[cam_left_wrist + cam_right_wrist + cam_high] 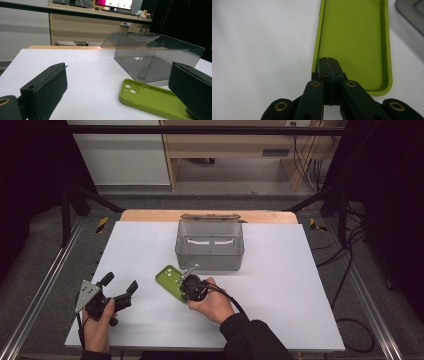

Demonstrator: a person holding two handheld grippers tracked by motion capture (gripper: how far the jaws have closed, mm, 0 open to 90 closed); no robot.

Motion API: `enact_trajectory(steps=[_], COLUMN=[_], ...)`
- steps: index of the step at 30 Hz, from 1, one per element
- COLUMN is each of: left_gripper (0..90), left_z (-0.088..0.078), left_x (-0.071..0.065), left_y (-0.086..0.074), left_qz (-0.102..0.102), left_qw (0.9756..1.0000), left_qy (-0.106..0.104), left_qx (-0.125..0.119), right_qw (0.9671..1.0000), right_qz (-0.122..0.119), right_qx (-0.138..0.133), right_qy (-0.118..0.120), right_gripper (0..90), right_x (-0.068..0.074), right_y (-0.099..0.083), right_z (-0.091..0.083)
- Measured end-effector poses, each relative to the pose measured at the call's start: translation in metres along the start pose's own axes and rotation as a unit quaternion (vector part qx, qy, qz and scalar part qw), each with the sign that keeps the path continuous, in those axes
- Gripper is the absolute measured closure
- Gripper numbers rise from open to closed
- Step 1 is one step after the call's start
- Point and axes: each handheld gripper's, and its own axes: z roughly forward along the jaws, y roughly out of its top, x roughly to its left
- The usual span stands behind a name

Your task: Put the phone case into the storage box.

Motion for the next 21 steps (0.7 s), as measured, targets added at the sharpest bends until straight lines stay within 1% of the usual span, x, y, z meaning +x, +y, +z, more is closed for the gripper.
enact_trajectory(steps=[1,2,8,9,11,12,14,15,20,21], left_gripper=[2.0,2.0,2.1,2.1,2.2,2.2,2.2,2.2,2.3,2.3], left_z=[0.0,0.0,0.001,0.001,0.001,0.001,0.0,0.0,0.001,0.001], left_x=[0.0,0.0,-0.002,-0.002,-0.002,-0.002,-0.002,-0.002,-0.003,-0.003], left_y=[0.0,0.0,0.0,0.0,0.0,0.0,0.0,0.0,-0.001,-0.001], left_qz=[0.002,0.002,0.005,0.005,0.006,0.005,0.006,0.006,0.007,0.007], left_qw=[1.0,1.0,1.0,1.0,1.0,1.0,1.0,1.0,1.0,1.0], left_qy=[0.0,0.0,-0.003,-0.003,-0.003,-0.003,-0.003,-0.003,-0.004,-0.004], left_qx=[0.001,0.001,0.004,0.004,0.004,0.005,0.005,0.005,0.006,0.005], right_qw=[1.0,1.0,0.9999,0.9999,0.9999,0.9999,0.9998,0.9999,0.9999,0.9998], right_qz=[0.001,0.001,0.003,0.003,0.002,0.0,0.0,-0.006,-0.009,-0.011], right_qx=[-0.002,-0.002,-0.007,-0.007,-0.005,-0.003,-0.002,-0.004,-0.007,-0.017], right_qy=[0.006,0.006,0.015,0.015,0.015,0.016,0.017,0.012,0.007,0.002], right_gripper=[90.0,90.0,90.0,90.0,90.0,90.0,90.0,90.0,90.0,89.9], right_x=[0.006,0.006,0.026,0.026,0.031,0.036,0.038,0.042,0.043,0.042], right_y=[-0.008,-0.008,-0.035,-0.035,-0.04,-0.044,-0.046,-0.048,-0.049,-0.049], right_z=[-0.005,-0.005,-0.021,-0.021,-0.024,-0.027,-0.028,-0.029,-0.03,-0.032])
